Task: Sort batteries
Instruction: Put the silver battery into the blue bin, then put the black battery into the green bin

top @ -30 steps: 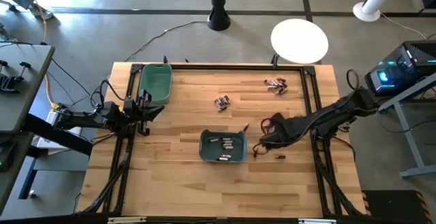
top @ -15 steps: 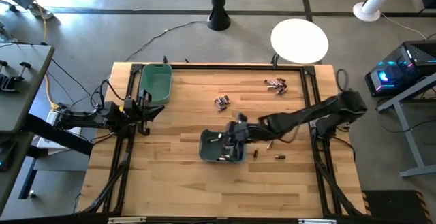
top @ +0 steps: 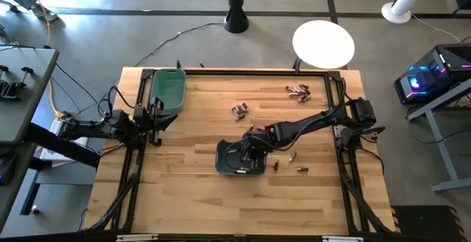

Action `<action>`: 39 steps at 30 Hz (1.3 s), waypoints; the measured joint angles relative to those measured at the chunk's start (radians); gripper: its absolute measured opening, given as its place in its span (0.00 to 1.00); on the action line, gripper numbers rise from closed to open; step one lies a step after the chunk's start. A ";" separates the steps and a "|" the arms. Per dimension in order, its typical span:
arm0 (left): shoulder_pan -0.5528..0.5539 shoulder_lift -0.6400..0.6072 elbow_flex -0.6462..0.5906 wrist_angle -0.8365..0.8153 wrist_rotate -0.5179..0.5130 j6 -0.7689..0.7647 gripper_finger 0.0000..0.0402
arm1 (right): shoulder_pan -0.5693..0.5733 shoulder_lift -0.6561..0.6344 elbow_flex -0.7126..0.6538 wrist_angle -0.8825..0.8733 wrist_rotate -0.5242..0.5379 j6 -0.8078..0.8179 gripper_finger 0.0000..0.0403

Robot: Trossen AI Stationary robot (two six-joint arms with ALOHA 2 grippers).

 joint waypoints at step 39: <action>0.000 0.000 0.000 -0.006 0.004 0.006 0.01 | 0.193 -0.060 0.407 -0.752 0.487 0.046 0.36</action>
